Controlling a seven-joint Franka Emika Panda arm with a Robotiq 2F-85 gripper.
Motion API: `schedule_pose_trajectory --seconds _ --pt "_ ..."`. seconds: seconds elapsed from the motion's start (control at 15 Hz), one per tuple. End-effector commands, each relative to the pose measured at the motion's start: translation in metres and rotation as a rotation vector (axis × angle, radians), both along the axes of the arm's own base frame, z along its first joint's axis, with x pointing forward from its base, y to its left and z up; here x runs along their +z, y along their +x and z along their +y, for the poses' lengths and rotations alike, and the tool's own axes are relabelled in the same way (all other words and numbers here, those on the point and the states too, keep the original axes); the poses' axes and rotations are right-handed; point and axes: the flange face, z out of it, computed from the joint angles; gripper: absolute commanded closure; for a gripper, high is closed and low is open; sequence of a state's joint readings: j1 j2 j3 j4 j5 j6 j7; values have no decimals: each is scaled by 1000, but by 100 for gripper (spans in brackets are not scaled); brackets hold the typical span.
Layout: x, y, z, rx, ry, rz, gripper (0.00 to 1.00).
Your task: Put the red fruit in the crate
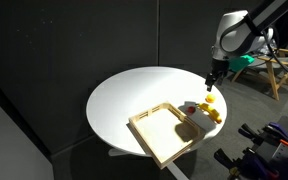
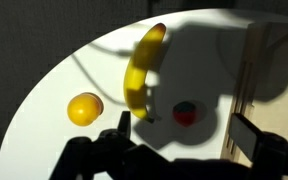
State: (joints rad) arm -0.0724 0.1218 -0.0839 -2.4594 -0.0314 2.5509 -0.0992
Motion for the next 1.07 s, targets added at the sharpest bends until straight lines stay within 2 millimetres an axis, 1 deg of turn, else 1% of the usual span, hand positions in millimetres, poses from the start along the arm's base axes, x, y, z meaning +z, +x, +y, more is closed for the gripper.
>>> schedule_pose_trajectory --seconds 0.0,0.47,0.8,0.93,1.0 --pt "-12 8 8 3 5 -20 0" --pt "-37 19 20 38 20 6 0" --pt "-51 27 18 43 8 26 0" --pt "-54 29 17 47 8 31 0" --pt "-53 21 20 36 11 40 0"
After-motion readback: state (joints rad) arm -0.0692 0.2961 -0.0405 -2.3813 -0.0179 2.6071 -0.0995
